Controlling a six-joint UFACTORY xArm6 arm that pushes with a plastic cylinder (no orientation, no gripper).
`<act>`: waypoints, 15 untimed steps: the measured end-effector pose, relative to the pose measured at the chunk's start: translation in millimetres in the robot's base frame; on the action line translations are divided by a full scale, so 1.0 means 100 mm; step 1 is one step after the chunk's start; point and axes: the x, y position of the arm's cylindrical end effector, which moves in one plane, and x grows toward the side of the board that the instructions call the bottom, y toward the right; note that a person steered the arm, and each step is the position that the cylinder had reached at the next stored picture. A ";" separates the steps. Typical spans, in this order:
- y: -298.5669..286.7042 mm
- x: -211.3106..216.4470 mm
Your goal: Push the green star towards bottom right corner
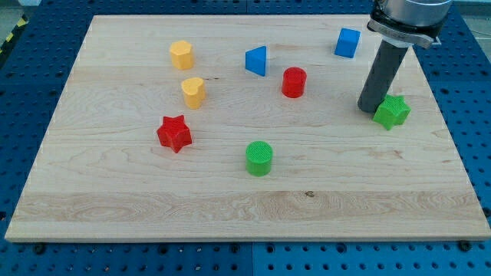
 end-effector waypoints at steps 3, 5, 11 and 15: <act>0.09 -0.25; 0.18 -0.11; 0.51 0.46; 0.33 0.68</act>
